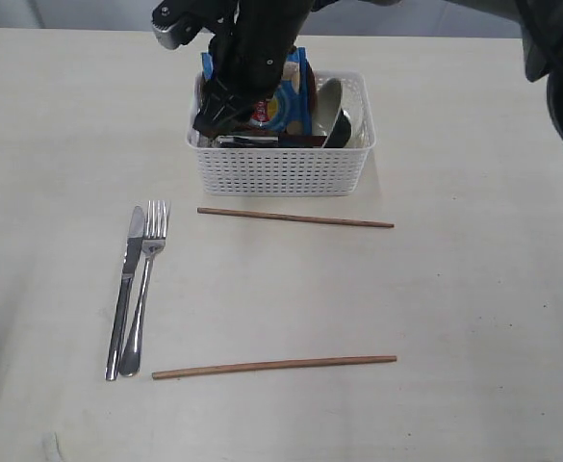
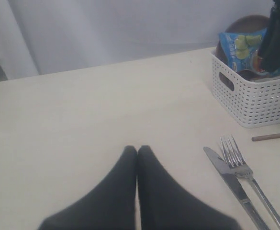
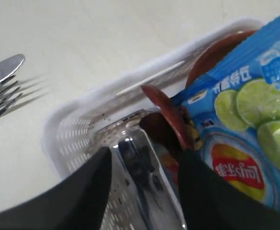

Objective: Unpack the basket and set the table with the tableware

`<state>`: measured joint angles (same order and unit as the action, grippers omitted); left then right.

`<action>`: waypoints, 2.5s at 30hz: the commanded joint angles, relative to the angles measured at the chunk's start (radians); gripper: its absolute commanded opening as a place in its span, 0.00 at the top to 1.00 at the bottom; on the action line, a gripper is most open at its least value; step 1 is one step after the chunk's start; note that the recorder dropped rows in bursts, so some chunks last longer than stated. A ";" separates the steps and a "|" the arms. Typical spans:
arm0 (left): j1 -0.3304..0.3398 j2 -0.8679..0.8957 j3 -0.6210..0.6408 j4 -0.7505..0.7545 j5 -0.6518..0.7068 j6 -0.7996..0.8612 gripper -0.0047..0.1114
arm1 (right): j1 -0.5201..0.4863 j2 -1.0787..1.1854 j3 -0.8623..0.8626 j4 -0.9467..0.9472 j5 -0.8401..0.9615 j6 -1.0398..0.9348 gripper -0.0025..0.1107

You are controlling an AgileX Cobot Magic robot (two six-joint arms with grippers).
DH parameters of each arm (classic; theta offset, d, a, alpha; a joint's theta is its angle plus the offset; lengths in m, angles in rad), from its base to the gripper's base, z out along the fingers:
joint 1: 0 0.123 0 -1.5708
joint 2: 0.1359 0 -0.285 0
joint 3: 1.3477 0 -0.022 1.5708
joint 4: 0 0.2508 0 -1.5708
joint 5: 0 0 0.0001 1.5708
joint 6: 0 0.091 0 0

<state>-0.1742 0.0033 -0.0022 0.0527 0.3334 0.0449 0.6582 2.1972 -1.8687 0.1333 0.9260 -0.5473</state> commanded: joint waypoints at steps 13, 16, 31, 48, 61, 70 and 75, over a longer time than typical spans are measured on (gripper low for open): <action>0.002 -0.003 0.002 -0.001 -0.004 0.000 0.96 | 0.000 0.071 -0.007 -0.011 -0.109 -0.017 0.57; 0.002 -0.003 0.002 -0.001 -0.004 0.000 0.96 | 0.000 0.079 -0.007 -0.011 -0.105 -0.014 0.59; 0.002 -0.003 0.002 -0.001 -0.004 0.000 0.96 | 0.002 0.044 -0.007 -0.049 -0.095 -0.015 0.98; 0.002 -0.003 0.002 -0.001 -0.004 0.000 0.96 | -0.004 -0.018 -0.007 -0.016 0.024 0.008 0.73; 0.002 -0.003 0.002 -0.001 -0.004 0.000 0.96 | -0.004 0.068 -0.007 0.008 -0.066 0.007 0.58; 0.002 -0.003 0.002 -0.001 -0.004 0.000 0.96 | -0.004 0.098 -0.007 0.006 -0.072 0.005 0.84; 0.002 -0.003 0.002 -0.001 -0.004 0.000 0.96 | -0.004 0.098 -0.007 -0.006 -0.072 0.003 0.98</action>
<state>-0.1742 0.0033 -0.0022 0.0527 0.3334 0.0449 0.6599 2.2741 -1.8810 0.1640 0.8405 -0.5427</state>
